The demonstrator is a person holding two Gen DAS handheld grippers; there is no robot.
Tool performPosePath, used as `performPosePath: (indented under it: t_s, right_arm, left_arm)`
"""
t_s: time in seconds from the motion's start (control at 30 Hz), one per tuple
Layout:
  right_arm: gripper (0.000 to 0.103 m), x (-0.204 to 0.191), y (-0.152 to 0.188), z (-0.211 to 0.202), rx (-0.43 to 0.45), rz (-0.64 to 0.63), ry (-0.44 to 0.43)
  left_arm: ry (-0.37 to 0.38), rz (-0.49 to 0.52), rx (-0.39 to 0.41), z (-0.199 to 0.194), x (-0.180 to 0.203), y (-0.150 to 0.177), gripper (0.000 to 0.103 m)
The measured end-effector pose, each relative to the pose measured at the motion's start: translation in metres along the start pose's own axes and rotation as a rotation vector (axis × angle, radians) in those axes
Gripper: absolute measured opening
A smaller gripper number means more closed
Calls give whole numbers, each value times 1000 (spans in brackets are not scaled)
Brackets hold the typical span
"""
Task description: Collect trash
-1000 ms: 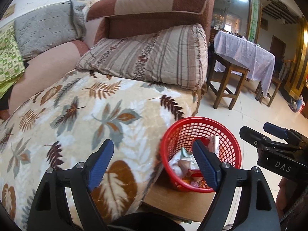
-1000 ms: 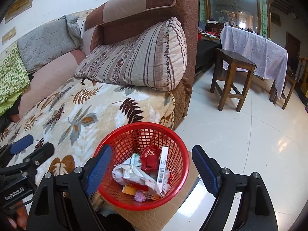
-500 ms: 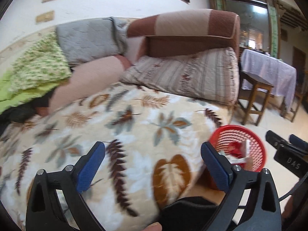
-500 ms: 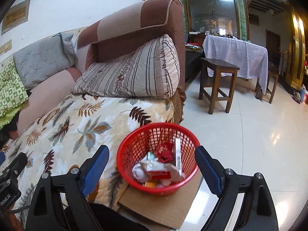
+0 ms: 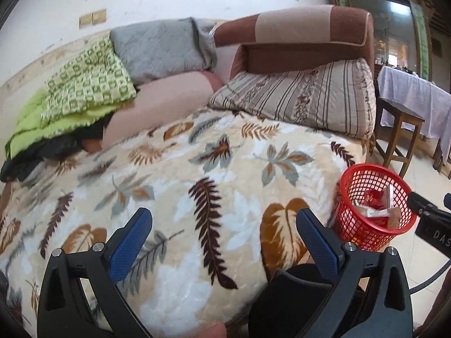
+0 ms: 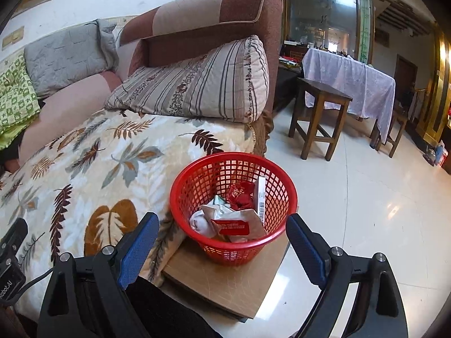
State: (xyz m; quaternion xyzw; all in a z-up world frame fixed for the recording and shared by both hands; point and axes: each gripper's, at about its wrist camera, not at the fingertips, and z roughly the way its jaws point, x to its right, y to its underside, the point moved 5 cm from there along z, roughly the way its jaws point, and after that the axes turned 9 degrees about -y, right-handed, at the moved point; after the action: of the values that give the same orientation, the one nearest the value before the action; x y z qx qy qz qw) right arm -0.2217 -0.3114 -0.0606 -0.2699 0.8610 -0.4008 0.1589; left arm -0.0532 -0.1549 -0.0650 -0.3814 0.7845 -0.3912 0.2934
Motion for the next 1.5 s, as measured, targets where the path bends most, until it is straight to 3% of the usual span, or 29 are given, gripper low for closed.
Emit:
performPosePath:
  t_s: [0.1, 0.23, 0.37, 1.5]
  right_arm:
    - [94, -2, 0, -3, 11, -18, 8]
    - [94, -7, -2, -10, 42, -47, 21]
    - [94, -11, -3, -14, 58, -71, 23]
    - [94, -17, 0, -10, 31, -88, 10]
  left_arm:
    - [6, 13, -28, 5, 1, 4, 102]
    - [-2, 29, 25, 2, 3, 7, 102]
    - [10, 41, 26, 2, 5, 8, 102]
    - [58, 36, 23, -6, 14, 8, 102]
